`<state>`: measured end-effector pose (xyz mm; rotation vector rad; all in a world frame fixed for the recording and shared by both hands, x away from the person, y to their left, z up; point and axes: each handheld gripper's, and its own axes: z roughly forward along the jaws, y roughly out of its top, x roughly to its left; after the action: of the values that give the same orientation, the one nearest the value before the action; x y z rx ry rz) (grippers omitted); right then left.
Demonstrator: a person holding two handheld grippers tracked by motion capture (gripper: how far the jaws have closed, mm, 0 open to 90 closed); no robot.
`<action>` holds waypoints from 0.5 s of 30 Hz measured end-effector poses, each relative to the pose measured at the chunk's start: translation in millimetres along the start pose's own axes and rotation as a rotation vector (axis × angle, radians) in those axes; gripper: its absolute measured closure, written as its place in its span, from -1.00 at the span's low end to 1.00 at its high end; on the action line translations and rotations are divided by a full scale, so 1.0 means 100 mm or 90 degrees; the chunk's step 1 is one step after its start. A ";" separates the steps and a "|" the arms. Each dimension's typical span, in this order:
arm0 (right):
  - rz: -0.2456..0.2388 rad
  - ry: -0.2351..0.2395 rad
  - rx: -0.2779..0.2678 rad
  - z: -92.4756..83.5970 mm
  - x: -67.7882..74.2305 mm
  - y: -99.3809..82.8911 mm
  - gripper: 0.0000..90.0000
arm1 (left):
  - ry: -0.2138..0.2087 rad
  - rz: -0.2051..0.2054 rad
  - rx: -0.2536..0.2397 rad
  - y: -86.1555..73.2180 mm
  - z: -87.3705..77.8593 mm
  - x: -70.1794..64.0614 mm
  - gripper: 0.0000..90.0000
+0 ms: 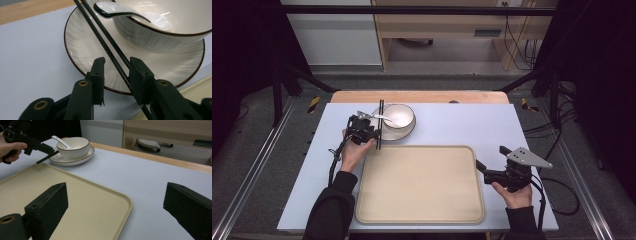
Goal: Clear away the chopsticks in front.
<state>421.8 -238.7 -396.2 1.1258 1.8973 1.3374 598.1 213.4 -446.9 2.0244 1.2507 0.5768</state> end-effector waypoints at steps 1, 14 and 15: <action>0.000 0.000 -0.001 0.00 0.00 0.00 -0.87 | -0.002 -0.003 0.001 0.00 0.01 -0.01 0.55; 0.000 0.000 -0.001 -0.01 0.00 0.00 -0.87 | 0.010 0.005 0.003 -0.01 -0.02 -0.02 0.77; 0.000 0.000 -0.001 -0.01 0.00 0.00 -0.87 | 0.013 0.004 0.001 0.00 -0.01 -0.02 0.77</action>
<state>421.1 -238.7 -395.5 1.1244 1.8962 1.3391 596.4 212.5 -446.1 2.0281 1.2579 0.6009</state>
